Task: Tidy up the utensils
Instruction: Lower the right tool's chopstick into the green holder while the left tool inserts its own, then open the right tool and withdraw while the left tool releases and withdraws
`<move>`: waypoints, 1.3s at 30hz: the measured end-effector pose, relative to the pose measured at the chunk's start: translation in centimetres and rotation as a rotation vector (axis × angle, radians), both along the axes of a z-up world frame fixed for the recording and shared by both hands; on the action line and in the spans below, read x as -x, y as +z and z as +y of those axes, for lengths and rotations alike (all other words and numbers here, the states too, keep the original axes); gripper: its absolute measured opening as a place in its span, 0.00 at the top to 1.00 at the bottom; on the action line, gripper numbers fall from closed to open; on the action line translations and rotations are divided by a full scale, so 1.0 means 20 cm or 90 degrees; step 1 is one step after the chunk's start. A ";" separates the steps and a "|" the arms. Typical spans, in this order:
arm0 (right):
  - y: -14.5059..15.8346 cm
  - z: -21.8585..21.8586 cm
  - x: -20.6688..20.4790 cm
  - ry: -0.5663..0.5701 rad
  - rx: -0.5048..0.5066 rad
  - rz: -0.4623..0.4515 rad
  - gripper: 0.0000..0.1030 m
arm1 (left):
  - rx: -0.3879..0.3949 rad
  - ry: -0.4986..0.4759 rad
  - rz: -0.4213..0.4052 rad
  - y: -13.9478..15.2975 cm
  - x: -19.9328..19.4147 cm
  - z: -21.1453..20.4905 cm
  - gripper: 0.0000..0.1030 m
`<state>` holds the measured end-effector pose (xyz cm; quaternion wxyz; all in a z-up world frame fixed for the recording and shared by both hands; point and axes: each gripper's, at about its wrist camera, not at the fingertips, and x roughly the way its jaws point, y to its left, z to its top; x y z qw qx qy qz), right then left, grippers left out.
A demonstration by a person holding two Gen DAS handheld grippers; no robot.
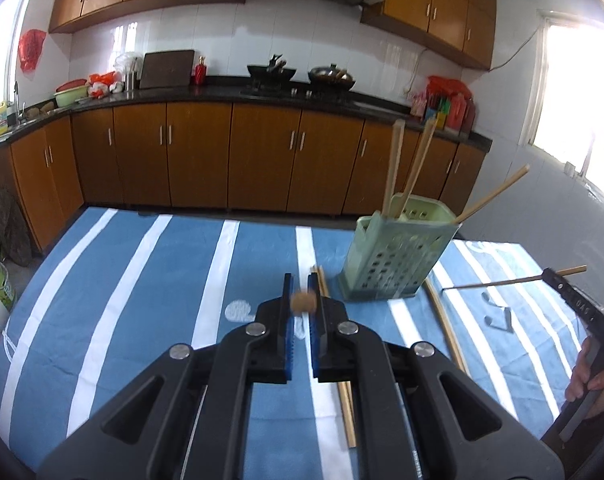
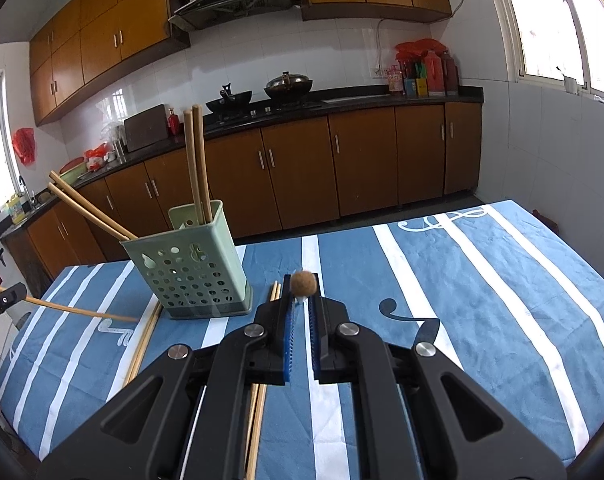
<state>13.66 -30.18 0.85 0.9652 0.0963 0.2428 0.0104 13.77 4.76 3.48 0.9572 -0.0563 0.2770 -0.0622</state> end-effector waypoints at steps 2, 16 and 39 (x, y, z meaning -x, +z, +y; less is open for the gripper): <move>0.02 0.00 0.00 0.002 -0.003 -0.005 0.93 | 0.002 -0.014 -0.012 0.05 0.01 -0.02 0.93; 0.50 0.02 0.12 0.083 -0.045 -0.128 0.93 | 0.020 -0.096 -0.136 0.50 0.09 -0.24 0.93; 0.47 0.32 -0.37 0.070 -0.029 -0.160 0.93 | 0.030 -0.045 -0.134 0.44 -0.38 -0.42 0.93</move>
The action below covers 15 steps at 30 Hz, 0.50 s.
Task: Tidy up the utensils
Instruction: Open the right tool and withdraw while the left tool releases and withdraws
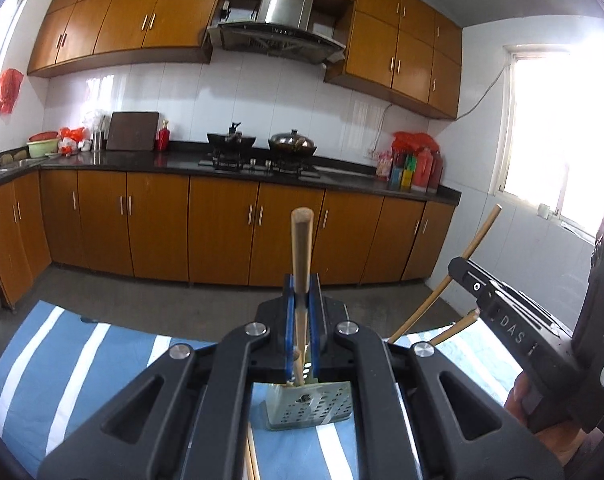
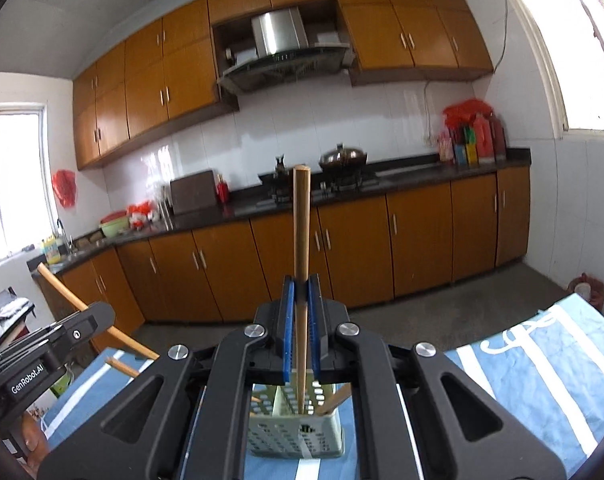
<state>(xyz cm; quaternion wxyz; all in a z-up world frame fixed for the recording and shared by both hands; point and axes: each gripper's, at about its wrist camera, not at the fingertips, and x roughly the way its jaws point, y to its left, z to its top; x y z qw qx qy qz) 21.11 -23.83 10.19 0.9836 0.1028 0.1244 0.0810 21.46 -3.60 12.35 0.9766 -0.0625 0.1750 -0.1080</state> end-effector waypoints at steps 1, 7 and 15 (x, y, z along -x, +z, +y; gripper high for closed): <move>-0.01 0.01 0.00 0.003 0.001 0.005 0.93 | 0.000 -0.001 0.004 -0.01 -0.01 0.01 0.93; 0.00 -0.02 0.03 0.008 -0.006 0.021 0.92 | 0.007 -0.003 0.014 -0.03 -0.01 0.05 0.93; 0.09 -0.15 0.22 -0.019 -0.013 -0.009 0.70 | 0.033 -0.002 0.002 0.03 0.11 0.12 0.85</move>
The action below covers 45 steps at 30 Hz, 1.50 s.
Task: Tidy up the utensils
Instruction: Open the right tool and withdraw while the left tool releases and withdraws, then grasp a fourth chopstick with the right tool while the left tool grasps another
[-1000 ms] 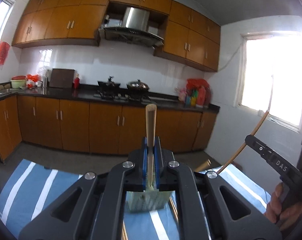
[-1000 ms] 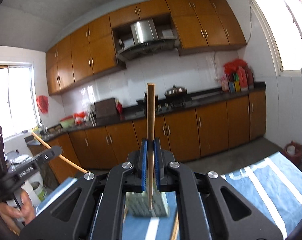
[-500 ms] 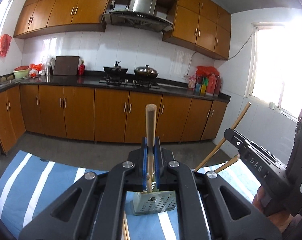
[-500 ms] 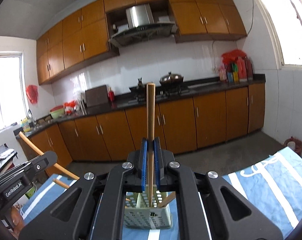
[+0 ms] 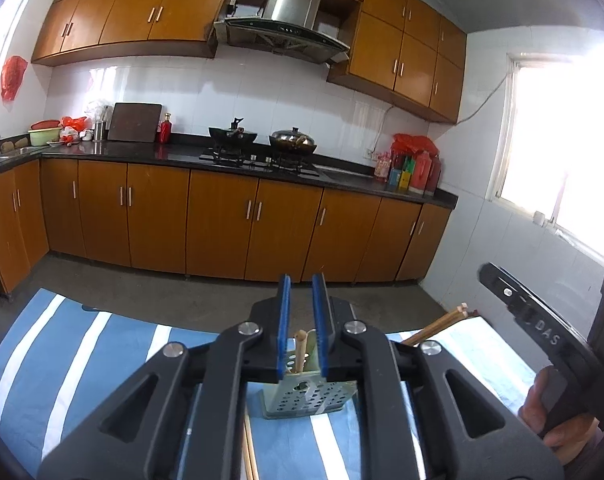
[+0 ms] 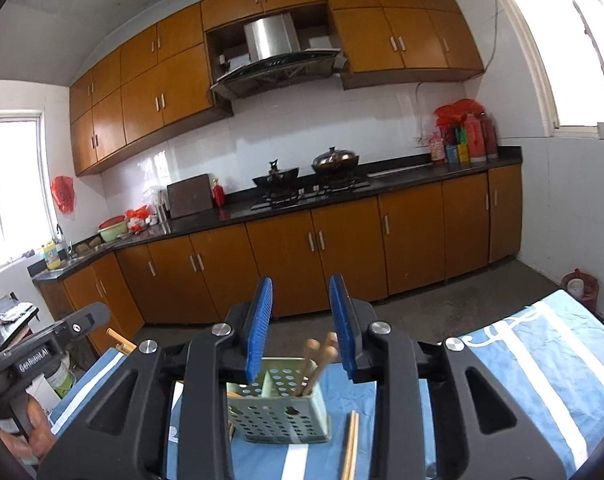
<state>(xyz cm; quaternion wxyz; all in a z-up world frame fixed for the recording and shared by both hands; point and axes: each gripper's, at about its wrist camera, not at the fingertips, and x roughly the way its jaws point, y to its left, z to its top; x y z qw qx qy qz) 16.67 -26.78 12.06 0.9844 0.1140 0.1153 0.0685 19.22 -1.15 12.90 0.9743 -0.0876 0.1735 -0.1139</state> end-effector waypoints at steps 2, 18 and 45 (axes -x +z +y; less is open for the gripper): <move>0.00 -0.06 0.07 -0.011 -0.008 -0.001 0.67 | 0.011 0.003 -0.004 0.01 0.07 0.05 0.81; -0.81 -0.25 0.08 -0.076 -0.015 0.345 0.55 | -0.033 0.220 0.324 -0.71 0.11 0.56 0.19; -1.13 0.04 -0.03 -0.043 0.115 0.423 0.92 | -0.105 0.056 0.328 -1.04 0.10 0.19 0.36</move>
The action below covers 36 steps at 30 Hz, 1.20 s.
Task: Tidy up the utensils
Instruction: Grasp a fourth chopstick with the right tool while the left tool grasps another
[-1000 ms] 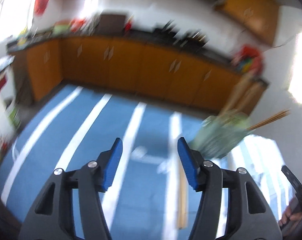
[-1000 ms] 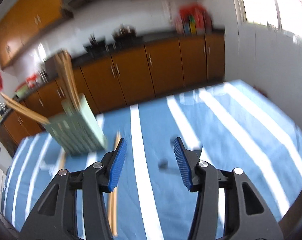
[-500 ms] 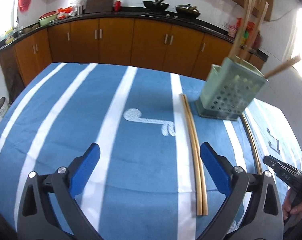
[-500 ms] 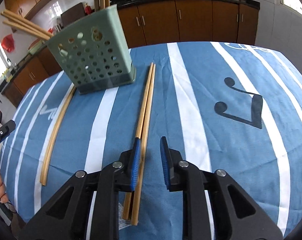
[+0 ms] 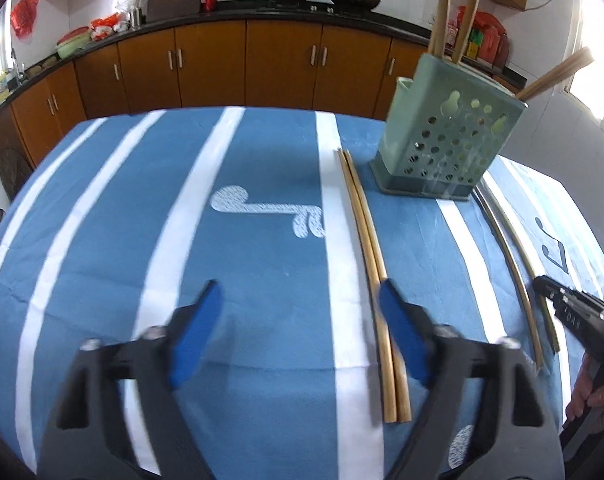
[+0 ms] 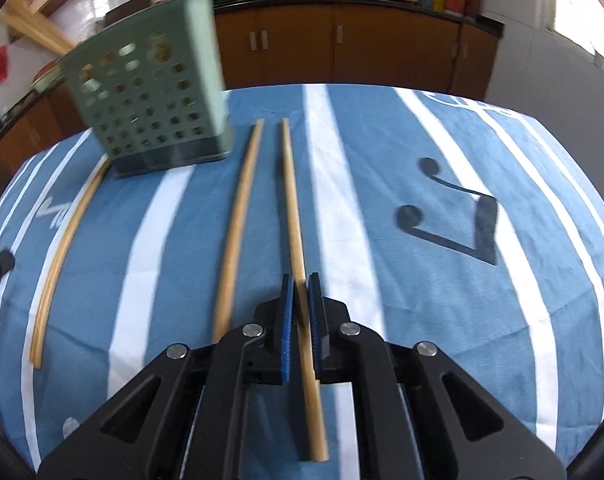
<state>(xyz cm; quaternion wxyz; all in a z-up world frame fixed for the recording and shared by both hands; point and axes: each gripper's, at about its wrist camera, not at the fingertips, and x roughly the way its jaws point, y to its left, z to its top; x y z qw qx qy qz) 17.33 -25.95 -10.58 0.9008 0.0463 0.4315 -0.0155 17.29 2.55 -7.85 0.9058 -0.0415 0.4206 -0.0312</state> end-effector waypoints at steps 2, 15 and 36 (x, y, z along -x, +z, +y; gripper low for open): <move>0.00 -0.06 -0.01 -0.022 -0.009 0.001 0.93 | 0.015 -0.018 0.014 -0.03 -0.02 -0.02 0.50; -0.01 -0.09 0.00 -0.013 -0.003 -0.004 0.93 | 0.016 -0.078 0.040 -0.11 -0.07 -0.17 0.73; 0.00 -0.06 -0.02 0.014 0.001 -0.007 0.93 | -0.001 -0.009 0.038 -0.13 -0.14 -0.06 0.92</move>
